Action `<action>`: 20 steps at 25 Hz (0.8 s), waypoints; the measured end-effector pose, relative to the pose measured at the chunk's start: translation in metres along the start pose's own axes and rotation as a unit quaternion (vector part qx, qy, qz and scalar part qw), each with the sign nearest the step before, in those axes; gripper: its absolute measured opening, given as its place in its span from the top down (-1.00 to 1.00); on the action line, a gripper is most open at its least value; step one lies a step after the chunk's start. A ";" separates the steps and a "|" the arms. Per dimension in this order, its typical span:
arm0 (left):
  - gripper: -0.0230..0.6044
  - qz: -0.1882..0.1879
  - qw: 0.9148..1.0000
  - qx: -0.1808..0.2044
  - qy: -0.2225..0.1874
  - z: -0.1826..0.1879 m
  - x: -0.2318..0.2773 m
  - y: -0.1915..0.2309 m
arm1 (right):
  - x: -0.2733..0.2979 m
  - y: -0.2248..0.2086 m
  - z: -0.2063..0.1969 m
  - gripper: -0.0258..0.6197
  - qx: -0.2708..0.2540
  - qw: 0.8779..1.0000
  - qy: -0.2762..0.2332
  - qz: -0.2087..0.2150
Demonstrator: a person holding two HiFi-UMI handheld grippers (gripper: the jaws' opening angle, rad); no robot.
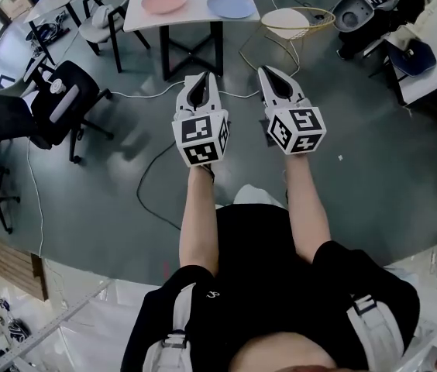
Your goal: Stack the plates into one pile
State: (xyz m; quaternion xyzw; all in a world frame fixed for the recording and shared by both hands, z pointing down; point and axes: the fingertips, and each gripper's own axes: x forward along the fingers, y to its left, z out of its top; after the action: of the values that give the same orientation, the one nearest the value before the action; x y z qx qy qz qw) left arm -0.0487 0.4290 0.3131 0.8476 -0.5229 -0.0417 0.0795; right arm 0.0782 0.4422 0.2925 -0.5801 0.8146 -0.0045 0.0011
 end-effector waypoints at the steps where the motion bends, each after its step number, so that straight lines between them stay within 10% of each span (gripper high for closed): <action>1: 0.88 0.001 1.000 -0.003 0.002 -0.001 0.002 0.001 | 0.001 -0.002 0.001 0.90 -0.001 1.000 0.000 0.000; 20: 0.88 -0.010 1.000 0.004 0.017 0.005 0.064 0.018 | 0.035 -0.067 0.007 0.90 0.039 0.998 -0.026 -0.050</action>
State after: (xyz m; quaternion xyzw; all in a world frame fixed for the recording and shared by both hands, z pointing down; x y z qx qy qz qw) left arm -0.0364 0.3638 0.3125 0.8535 -0.5135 -0.0264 0.0847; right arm 0.1305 0.3869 0.2865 -0.6195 0.7835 -0.0207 0.0447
